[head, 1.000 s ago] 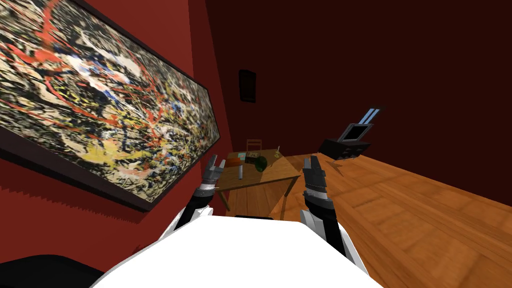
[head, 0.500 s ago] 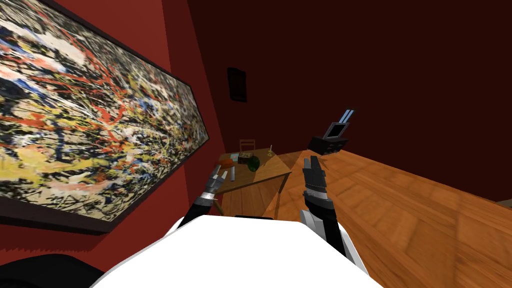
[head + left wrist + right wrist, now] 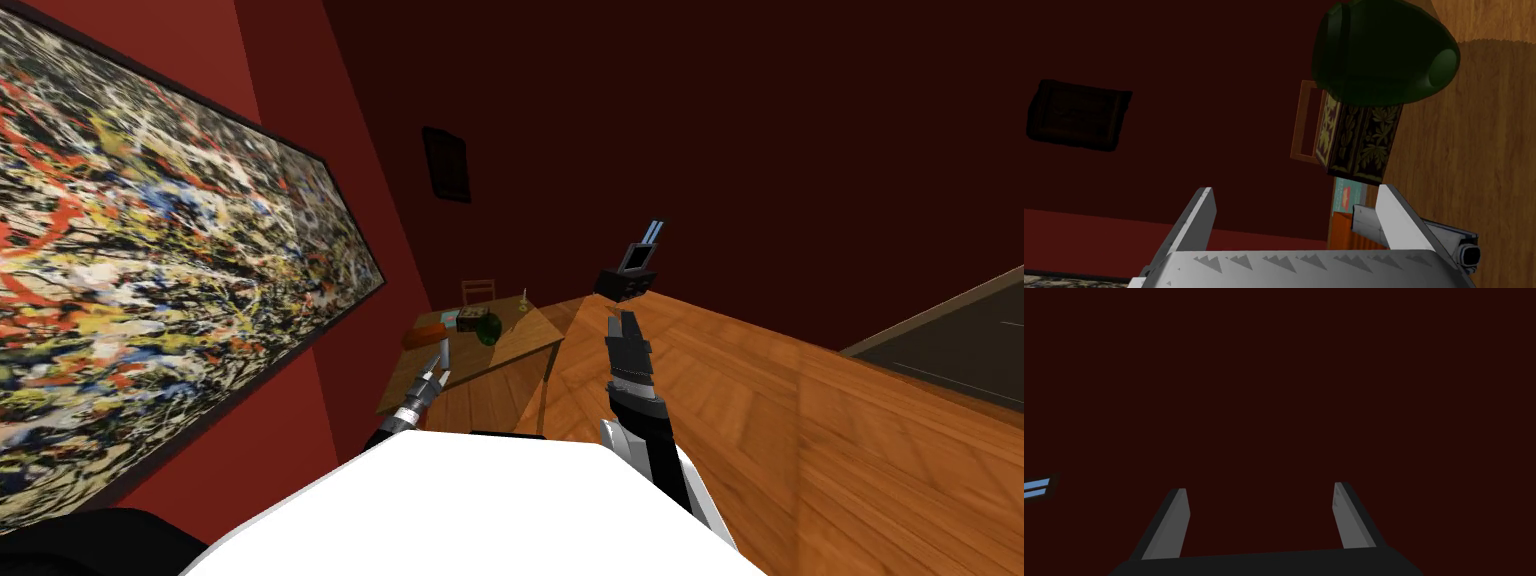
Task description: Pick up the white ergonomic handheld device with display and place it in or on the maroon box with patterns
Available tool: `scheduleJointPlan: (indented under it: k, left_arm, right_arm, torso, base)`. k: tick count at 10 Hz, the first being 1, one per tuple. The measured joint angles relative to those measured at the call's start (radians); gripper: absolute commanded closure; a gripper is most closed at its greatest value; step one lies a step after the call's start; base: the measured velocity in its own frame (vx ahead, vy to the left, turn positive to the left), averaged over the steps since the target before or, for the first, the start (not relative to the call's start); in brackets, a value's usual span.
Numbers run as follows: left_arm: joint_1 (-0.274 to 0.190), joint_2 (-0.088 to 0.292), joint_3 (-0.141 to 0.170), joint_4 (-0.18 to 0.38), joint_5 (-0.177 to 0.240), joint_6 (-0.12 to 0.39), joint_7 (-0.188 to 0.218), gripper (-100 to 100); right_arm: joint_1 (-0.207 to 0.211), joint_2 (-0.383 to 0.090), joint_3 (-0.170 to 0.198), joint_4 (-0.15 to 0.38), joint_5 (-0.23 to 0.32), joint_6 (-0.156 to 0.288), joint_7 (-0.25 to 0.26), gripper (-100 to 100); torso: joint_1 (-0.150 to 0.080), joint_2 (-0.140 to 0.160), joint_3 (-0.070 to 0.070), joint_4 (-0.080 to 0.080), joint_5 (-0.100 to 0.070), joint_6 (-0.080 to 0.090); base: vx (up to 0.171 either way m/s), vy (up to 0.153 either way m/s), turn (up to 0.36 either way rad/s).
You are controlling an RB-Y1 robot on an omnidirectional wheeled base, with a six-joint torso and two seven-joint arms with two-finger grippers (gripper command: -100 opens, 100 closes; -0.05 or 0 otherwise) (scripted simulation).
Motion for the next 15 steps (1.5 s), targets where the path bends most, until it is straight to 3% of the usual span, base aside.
scheduleJointPlan:
  k: [2,5,7,8,10,12,13,15]
  left_arm:
    - [0.032,0.033,-0.019,0.05,0.008,0.018,0.04,-100]
    - [0.103,0.133,-0.056,0.131,0.023,0.067,0.123,-100]
    - [0.11,0.175,-0.073,0.2,0.024,0.084,0.156,-100]
    - [0.109,0.199,-0.091,0.26,0.02,0.088,0.175,-100]
    - [0.149,0.25,-0.099,0.27,0.016,0.109,0.198,-100]
    - [0.143,0.313,-0.131,0.357,0.0,0.133,0.234,-100]
    - [0.151,0.334,-0.136,0.369,-0.006,0.142,0.24,-100]
    - [0.157,0.418,-0.154,0.387,-0.02,0.182,0.268,-100]
  right_arm:
    - [0.0,0.0,0.0,0.0,0.0,0.0,0.0,0]
    - [0.0,0.0,0.0,0.0,0.0,0.0,0.0,0]
    - [0.0,0.0,0.0,0.0,0.0,0.0,0.0,0]
    - [0.0,0.0,0.0,0.0,0.0,0.0,0.0,0]
    - [0.0,0.0,0.0,0.0,0.0,0.0,0.0,0]
    - [0.0,0.0,0.0,0.0,0.0,0.0,0.0,0]
    - [0.0,0.0,0.0,0.0,0.0,0.0,0.0,0]
    - [0.0,0.0,0.0,0.0,0.0,0.0,0.0,0]
  torso:
    - [0.003,0.001,0.001,0.0,0.001,0.0]
    - [0.001,-0.002,-0.001,0.0,0.0,0.0]
    - [0.004,0.0,0.0,0.0,0.001,0.0]
    - [0.004,-0.001,0.0,0.0,0.001,0.0]
    - [0.005,0.001,0.0,0.0,0.001,0.0]
    - [0.005,-0.001,0.0,0.0,0.001,0.0]
    - [0.006,0.0,0.0,0.0,0.001,-0.001]
    - [0.005,-0.001,-0.001,0.0,0.001,0.0]
  base:
    - [0.037,-0.081,-0.254]
    - [0.062,-0.1,-0.243]
    - [0.051,-0.066,-0.239]
    - [0.05,-0.041,-0.11]
    - [0.05,-0.044,-0.265]
    - [0.061,-0.033,-0.188]
    - [0.058,-0.037,-0.189]
    - [0.064,-0.036,-0.179]
